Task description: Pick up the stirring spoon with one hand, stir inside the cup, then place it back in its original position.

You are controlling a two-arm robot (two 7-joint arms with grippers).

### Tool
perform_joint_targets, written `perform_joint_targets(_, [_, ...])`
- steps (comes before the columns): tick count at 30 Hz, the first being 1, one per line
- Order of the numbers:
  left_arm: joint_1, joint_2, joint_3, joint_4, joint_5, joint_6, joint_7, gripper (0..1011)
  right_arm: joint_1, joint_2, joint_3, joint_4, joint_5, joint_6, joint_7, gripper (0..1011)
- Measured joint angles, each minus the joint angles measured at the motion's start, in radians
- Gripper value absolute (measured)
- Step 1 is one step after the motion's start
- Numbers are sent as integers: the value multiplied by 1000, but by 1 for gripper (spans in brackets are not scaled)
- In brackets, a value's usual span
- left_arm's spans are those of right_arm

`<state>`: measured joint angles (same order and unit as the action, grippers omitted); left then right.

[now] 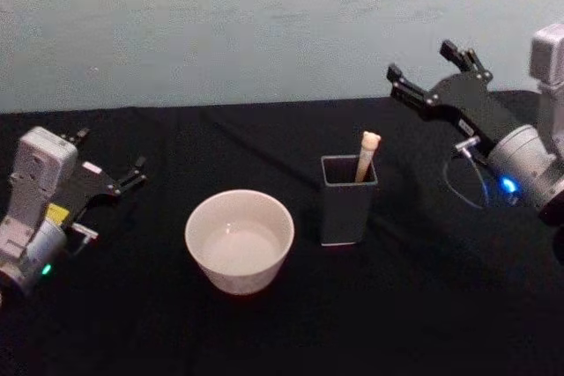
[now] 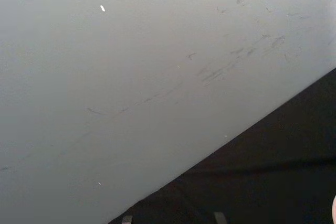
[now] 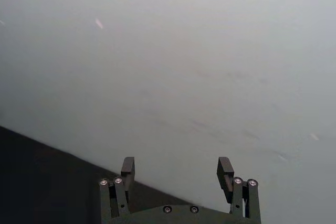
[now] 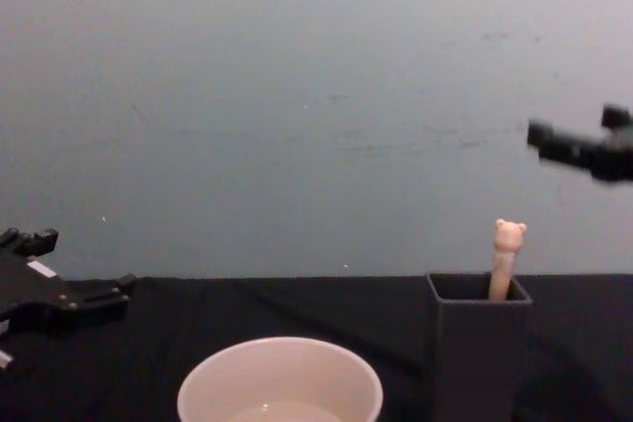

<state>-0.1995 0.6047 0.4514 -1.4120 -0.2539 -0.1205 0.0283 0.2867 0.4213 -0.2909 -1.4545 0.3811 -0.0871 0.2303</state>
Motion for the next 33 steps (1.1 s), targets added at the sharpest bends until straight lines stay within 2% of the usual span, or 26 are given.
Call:
perform_joint_targets(3, [0, 0, 0, 0, 0, 0, 0, 1001, 1, -9, -15, 41, -55, 24, -41, 1000])
perform_joint_targets(8, [0, 0, 0, 0, 0, 0, 0, 1001, -5, -22, -43, 99, -105, 66, -57, 1002])
perform_joint_targets(15, [0, 0, 0, 0, 0, 0, 0, 1001, -8, -41, -57, 150, -146, 94, -64, 1000])
perform_joint_targets(33, [0, 0, 0, 0, 0, 0, 0, 1001, -6, -42, -58, 153, -151, 97, -65, 1000])
